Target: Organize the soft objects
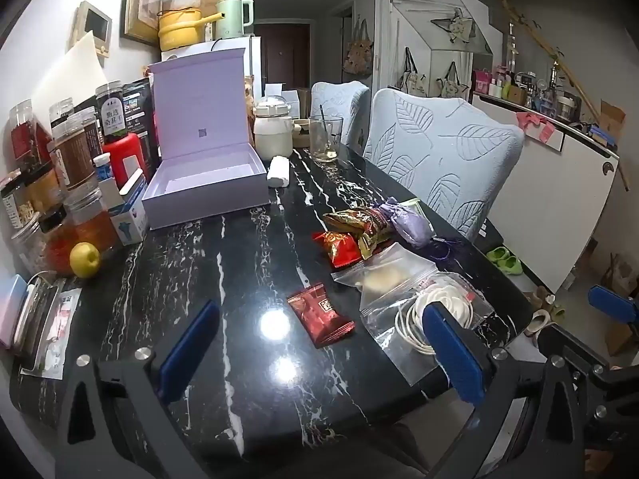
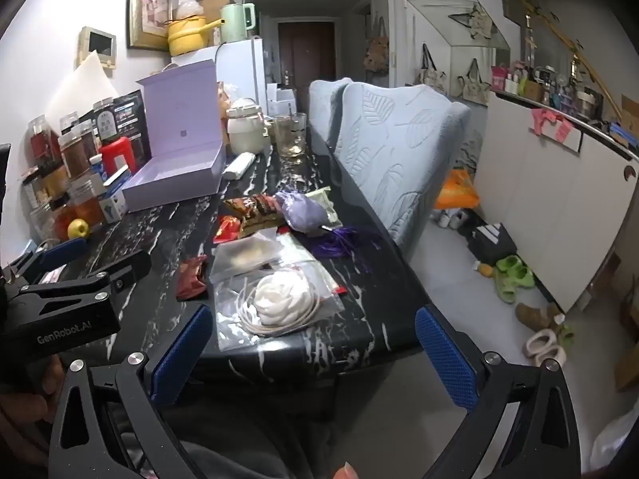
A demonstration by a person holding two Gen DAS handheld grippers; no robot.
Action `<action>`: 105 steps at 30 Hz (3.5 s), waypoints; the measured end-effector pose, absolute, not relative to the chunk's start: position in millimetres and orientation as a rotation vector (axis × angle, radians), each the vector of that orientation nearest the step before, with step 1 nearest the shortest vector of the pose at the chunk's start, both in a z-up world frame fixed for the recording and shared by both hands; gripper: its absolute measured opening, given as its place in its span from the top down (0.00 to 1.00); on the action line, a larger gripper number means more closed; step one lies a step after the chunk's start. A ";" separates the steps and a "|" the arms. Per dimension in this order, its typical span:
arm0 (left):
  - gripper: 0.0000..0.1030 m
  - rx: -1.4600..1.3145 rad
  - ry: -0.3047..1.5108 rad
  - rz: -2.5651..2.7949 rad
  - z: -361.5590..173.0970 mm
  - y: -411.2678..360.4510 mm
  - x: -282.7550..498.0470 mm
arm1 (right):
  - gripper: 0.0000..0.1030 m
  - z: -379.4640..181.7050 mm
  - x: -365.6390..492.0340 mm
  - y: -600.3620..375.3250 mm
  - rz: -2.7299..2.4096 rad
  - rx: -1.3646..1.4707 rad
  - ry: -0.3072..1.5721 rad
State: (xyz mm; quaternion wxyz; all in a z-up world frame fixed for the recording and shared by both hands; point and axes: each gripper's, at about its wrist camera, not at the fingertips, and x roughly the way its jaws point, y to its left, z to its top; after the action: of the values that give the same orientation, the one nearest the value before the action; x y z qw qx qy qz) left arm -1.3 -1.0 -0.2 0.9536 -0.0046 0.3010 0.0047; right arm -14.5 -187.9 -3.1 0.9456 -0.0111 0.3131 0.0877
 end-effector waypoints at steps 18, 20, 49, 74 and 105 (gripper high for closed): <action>0.00 -0.020 0.617 0.005 2.0 2.2 -3.2 | 0.00 -3.0 -15.2 -188.4 0.176 -0.028 0.638; 0.00 -0.021 0.618 0.002 0.8 0.3 -3.8 | 0.00 -3.7 -14.9 -185.8 0.176 -0.028 0.639; 0.00 -0.031 0.626 -0.003 -3.0 -0.2 -4.5 | 0.00 -4.3 -16.0 -186.0 0.167 -0.037 0.635; 0.00 -0.034 0.627 -0.006 -2.9 0.0 -4.8 | 0.00 -5.3 -15.8 -185.0 0.166 -0.038 0.636; 0.00 -0.105 0.706 -0.033 -29.2 5.9 17.9 | 0.00 -35.2 -4.2 -191.8 0.174 0.001 0.698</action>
State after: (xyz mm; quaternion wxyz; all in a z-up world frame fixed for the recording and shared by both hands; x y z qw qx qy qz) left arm 17.9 5.9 -29.2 0.9368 -0.0515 0.3457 -0.0160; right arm -4.2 -191.8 -35.2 0.9360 0.0003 0.3416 0.0852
